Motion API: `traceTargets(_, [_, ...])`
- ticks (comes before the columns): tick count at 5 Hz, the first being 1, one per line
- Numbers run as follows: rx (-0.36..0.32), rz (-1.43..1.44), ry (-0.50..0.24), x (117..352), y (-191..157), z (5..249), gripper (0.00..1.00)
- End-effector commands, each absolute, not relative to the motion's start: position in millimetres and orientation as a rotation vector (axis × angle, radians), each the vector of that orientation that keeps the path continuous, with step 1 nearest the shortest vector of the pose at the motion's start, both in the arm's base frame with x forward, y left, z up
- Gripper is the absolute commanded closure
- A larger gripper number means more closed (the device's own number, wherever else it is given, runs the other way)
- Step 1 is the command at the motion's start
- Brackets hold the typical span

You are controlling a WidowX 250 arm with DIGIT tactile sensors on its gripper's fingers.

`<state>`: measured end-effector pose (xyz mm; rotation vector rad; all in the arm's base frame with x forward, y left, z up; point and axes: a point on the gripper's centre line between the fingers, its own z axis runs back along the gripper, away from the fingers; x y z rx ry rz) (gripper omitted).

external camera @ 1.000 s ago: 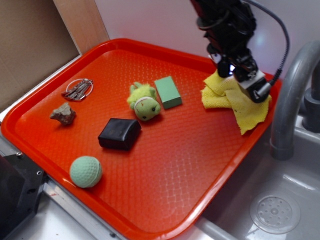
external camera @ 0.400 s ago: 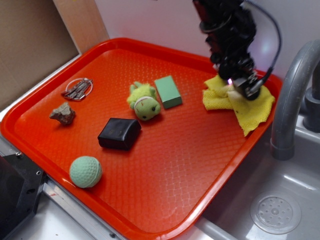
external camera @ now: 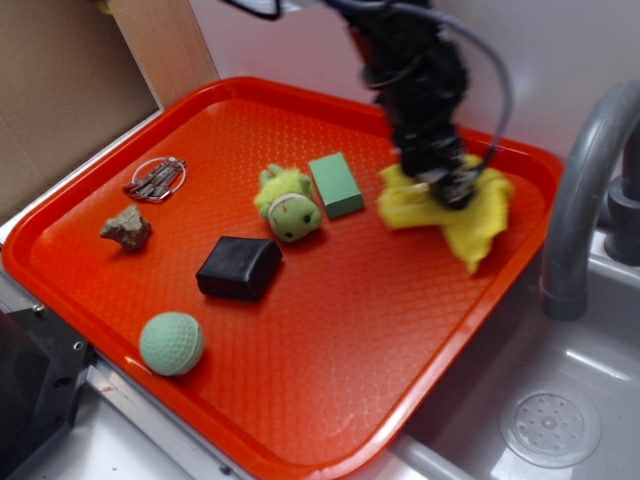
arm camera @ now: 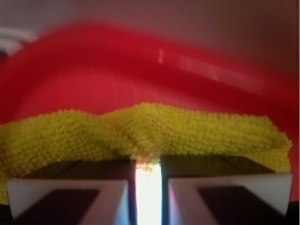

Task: Grab the yellow cloth.

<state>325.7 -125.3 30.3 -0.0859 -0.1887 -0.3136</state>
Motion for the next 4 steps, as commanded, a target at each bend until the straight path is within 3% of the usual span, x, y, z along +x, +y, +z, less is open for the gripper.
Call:
traceTargets(1, [-0.179,-0.317,-0.481,312,-111,153,1.00])
traceTargets(2, [-0.122,-0.506,-0.492,306,-130,203,1.00])
traceTargets(3, [-0.121,-0.504,-0.426,307,-138,246,1.00])
traceTargets(4, [-0.094,-0.512,-0.384,303,-142,236,1.00])
